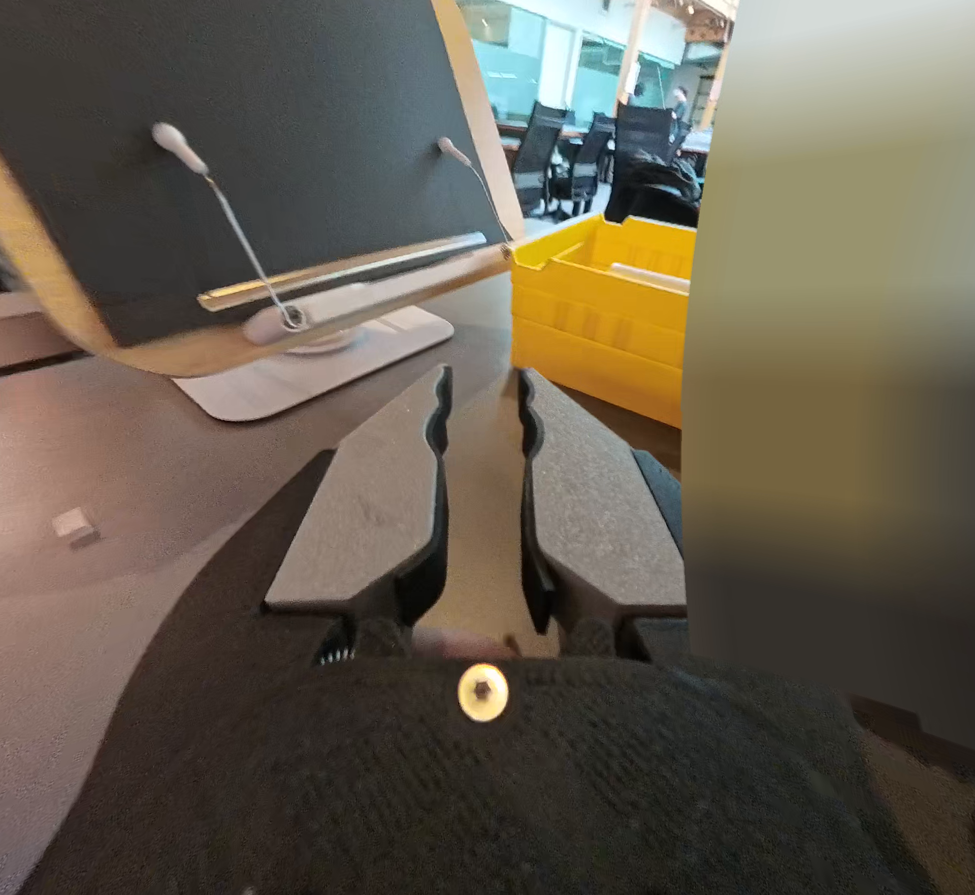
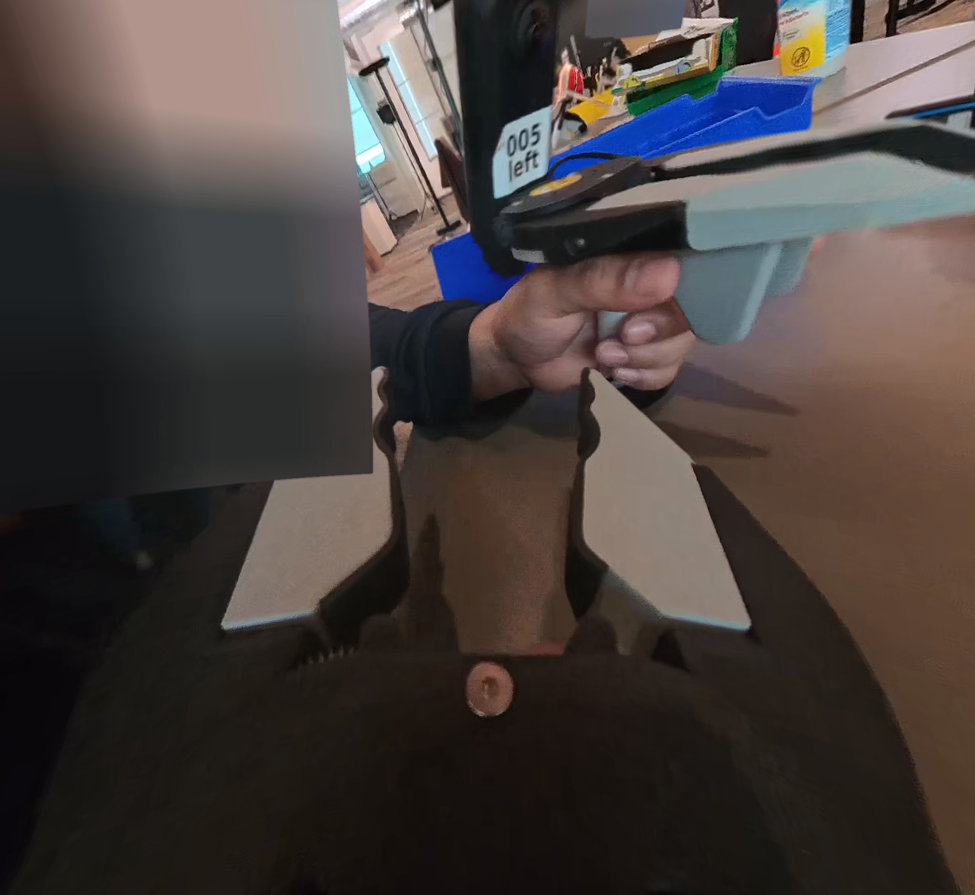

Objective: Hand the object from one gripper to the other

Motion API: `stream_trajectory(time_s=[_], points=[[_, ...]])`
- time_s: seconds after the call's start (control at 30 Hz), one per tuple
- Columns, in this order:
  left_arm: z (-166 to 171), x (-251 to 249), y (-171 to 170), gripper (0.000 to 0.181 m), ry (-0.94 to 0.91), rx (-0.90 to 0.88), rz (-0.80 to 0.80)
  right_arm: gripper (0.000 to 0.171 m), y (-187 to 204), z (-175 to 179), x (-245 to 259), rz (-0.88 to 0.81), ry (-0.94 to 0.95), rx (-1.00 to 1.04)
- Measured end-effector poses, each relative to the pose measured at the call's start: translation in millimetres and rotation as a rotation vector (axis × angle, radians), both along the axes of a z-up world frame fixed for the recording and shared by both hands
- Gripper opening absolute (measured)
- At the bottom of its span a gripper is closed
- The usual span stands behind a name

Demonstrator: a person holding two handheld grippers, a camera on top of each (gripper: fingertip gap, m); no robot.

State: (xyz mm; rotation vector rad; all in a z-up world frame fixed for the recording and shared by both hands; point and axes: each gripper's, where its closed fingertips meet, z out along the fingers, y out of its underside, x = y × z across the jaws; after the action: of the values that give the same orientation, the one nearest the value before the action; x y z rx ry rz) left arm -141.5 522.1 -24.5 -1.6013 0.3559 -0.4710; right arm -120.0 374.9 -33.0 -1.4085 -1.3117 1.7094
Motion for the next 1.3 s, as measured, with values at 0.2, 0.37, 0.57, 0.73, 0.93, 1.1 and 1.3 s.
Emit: stream_trajectory(time_s=[0.2,0.37,0.57,0.73,0.93,1.1,1.3], points=[[-21.2,-10.8,6.9,0.027,0.273,-0.021,0.147,0.068,32.7,6.0,-18.8,-0.239,0.014,0.293],[-14.7,-7.4,-47.6,0.025,0.167,-0.098,0.204,0.095,43.5,15.1,-25.8,-0.298,0.064,0.293],[35.8,-69.2,-146.5,0.03,0.172,-0.045,0.354,0.076,75.2,10.7,-33.6,-0.402,0.028,0.274],[71.3,-216.0,-177.2,0.029,0.331,-0.132,0.686,0.082,97.2,-0.9,-62.8,-0.414,-0.032,0.211],[-7.9,-338.0,-170.4,0.053,0.223,-0.633,0.804,0.089,96.1,-4.3,-84.7,-0.369,-0.05,0.197],[-27.2,-347.8,-160.6,0.004,0.274,-0.704,0.741,0.086,94.5,-4.6,-83.1,-0.338,-0.048,0.195],[132.0,-346.5,-149.2,0.003,0.338,-0.235,0.842,0.083,98.9,-4.3,-81.3,-0.346,-0.045,0.151]])
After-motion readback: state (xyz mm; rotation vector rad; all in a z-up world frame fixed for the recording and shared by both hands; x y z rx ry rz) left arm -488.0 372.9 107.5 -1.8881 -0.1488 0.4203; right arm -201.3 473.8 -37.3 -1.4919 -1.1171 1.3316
